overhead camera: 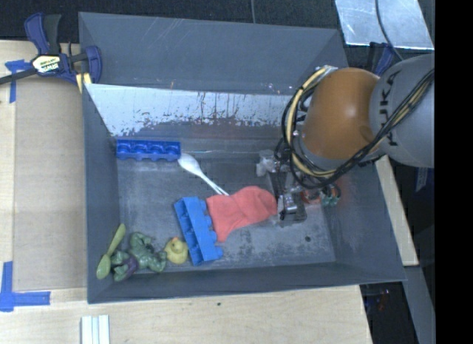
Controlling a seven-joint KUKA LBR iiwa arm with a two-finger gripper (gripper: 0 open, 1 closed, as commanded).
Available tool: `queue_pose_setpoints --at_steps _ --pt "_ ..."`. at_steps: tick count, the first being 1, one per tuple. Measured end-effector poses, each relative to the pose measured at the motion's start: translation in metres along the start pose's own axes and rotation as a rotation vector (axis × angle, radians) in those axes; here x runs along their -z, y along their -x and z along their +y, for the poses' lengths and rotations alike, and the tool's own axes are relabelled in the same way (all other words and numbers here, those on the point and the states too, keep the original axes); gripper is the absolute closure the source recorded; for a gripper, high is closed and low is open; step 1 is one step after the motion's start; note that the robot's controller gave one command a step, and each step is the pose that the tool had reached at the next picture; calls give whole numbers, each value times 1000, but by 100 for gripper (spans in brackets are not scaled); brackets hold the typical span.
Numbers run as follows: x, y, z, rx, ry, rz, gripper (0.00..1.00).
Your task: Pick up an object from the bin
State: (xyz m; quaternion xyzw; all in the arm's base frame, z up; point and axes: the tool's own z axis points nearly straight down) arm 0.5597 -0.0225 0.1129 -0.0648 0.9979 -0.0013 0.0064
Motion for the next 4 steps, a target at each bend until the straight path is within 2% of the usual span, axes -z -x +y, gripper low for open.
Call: queue_pose_setpoints --at_steps 1,2,3,4 --pt "-9 31 16 80 1 3 0" --pt "-18 36 18 318 2 2 0" --pt "-34 24 15 113 1 -4 0" --pt "-41 15 10 32 2 -5 100"
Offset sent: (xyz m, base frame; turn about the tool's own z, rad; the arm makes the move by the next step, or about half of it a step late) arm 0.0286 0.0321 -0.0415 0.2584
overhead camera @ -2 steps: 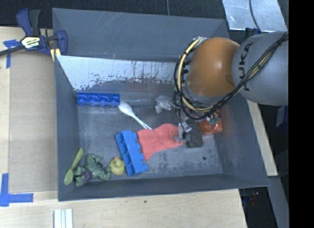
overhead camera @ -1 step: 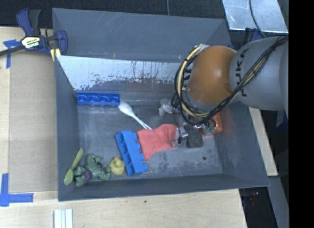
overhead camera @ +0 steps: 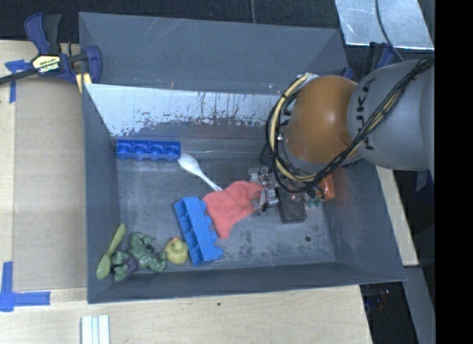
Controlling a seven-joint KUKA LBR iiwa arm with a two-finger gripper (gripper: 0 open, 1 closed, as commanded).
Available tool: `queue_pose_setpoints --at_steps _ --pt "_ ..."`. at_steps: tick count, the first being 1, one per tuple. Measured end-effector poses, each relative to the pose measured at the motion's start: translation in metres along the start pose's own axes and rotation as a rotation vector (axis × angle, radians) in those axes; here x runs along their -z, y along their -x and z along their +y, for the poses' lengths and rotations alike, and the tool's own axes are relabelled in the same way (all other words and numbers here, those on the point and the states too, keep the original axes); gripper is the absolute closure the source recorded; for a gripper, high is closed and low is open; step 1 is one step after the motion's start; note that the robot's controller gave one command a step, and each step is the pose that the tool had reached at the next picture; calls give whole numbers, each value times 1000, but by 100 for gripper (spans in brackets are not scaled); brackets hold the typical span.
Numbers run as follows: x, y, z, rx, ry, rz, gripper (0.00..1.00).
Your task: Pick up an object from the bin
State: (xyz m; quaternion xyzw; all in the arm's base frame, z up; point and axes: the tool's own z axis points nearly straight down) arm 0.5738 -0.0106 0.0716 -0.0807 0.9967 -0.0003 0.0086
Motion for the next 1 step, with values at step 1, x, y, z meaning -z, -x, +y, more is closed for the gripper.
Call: queue_pose_setpoints --at_steps 1 --pt "0 0 0 0 0 0 100"
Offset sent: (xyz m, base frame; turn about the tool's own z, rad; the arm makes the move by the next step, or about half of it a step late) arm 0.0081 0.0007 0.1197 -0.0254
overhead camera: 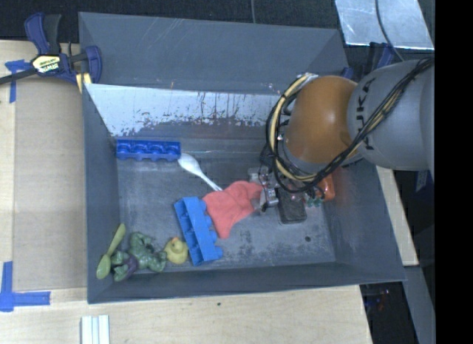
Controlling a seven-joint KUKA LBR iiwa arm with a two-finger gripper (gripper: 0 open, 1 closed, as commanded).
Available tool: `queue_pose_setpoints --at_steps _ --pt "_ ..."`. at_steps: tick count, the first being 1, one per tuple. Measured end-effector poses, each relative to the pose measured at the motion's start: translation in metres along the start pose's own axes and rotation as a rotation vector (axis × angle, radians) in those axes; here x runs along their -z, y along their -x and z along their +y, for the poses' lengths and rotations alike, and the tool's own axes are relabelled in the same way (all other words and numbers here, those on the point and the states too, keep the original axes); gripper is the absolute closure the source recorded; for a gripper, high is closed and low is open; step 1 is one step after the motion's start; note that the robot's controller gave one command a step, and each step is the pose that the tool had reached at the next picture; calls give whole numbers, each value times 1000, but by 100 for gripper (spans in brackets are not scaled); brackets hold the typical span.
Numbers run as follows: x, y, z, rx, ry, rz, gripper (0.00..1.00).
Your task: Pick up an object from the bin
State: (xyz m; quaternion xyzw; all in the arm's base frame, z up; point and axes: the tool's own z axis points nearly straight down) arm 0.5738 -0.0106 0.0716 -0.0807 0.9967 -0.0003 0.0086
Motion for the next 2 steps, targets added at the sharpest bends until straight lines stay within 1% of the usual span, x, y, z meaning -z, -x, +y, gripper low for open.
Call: queue_pose_setpoints --at_steps 1,2 --pt "69 5 0 14 1 2 100" --pt "144 -3 -25 43 2 6 100"
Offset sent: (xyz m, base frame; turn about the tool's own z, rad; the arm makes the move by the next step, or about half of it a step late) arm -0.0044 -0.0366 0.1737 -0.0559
